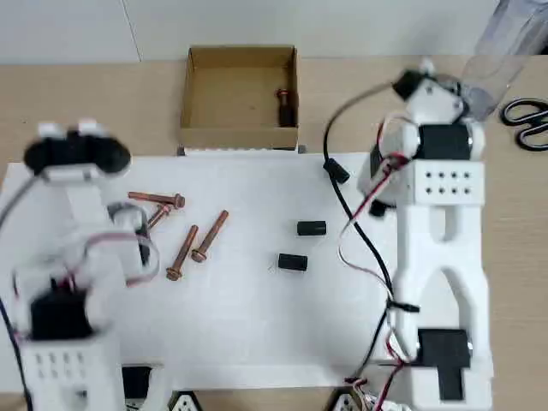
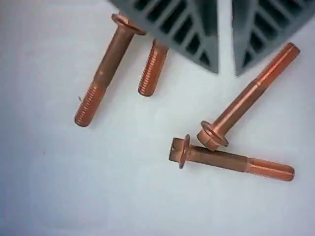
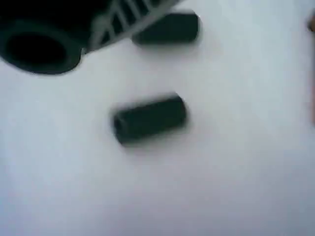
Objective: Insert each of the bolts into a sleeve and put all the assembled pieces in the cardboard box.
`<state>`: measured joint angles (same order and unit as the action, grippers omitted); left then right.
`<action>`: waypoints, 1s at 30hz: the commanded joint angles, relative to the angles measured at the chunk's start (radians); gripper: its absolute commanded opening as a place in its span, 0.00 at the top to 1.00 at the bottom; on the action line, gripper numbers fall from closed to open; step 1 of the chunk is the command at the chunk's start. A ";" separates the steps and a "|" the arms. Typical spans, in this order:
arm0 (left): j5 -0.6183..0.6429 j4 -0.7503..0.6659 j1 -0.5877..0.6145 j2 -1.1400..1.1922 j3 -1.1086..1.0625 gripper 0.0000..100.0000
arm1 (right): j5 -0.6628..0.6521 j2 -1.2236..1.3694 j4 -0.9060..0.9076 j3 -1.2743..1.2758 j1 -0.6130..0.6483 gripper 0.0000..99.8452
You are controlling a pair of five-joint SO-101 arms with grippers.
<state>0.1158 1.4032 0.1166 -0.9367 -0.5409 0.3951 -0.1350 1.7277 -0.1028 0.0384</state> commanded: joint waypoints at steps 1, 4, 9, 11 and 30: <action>0.012 0.086 -0.002 0.235 0.242 0.99 | -0.003 -0.130 -0.013 0.149 -0.045 1.00; 0.009 0.166 0.000 0.368 0.334 0.99 | -0.008 -0.194 -0.013 0.238 -0.102 1.00; -0.184 0.233 -0.003 0.534 0.369 0.99 | -0.023 -0.271 -0.013 0.354 -0.203 1.00; -0.230 0.264 0.003 0.569 0.369 0.99 | -0.080 -0.289 -0.022 0.381 -0.245 1.00; -0.747 0.301 0.101 0.868 0.541 0.91 | -0.321 -0.404 -0.105 0.591 -0.380 1.00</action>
<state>-0.6130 1.7208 0.2133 -0.0898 -0.0852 0.0821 -0.5125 1.6402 0.4910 -0.3314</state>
